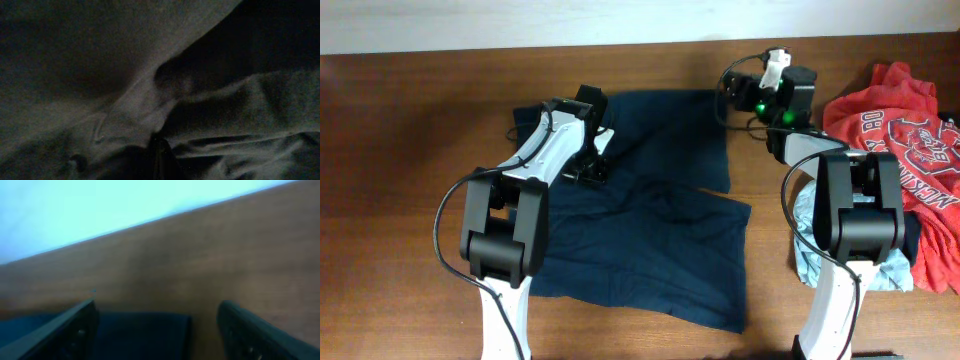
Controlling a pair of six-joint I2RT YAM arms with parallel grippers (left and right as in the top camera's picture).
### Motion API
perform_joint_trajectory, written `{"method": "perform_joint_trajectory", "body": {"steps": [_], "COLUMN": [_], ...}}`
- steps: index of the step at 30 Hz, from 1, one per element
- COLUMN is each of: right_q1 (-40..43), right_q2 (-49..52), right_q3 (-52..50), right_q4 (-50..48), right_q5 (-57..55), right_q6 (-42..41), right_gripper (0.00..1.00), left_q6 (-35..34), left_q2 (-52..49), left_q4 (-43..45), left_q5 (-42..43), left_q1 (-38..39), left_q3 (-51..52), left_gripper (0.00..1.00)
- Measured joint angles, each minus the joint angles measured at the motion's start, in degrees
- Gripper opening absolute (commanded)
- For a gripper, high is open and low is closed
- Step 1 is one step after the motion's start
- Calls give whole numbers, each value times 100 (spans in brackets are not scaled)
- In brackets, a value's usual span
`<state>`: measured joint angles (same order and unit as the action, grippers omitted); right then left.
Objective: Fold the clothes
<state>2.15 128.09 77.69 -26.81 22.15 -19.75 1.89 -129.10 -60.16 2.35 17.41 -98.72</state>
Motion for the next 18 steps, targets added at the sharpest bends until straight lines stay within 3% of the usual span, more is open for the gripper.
{"method": "perform_joint_trajectory", "body": {"steps": [4,8,18], "right_q1": [33,44,-201], "right_q2": [-291,-1460,-4778], "right_q3": [-17,-17,52], "right_q4": [1244,2741,5543], "right_q5": [542,625,127], "right_q6": [181,662,1250], "right_gripper": [86,100,99], "left_q6": [0,0,-9], "left_q2": [7,308,2889], "left_q4": [-72,-328,-1032], "left_q5": [-136,-555,-944], "left_q1": [4,-22,-1051], "left_q3": [-116,-675,-1279], "left_gripper": [2,2,14]}}
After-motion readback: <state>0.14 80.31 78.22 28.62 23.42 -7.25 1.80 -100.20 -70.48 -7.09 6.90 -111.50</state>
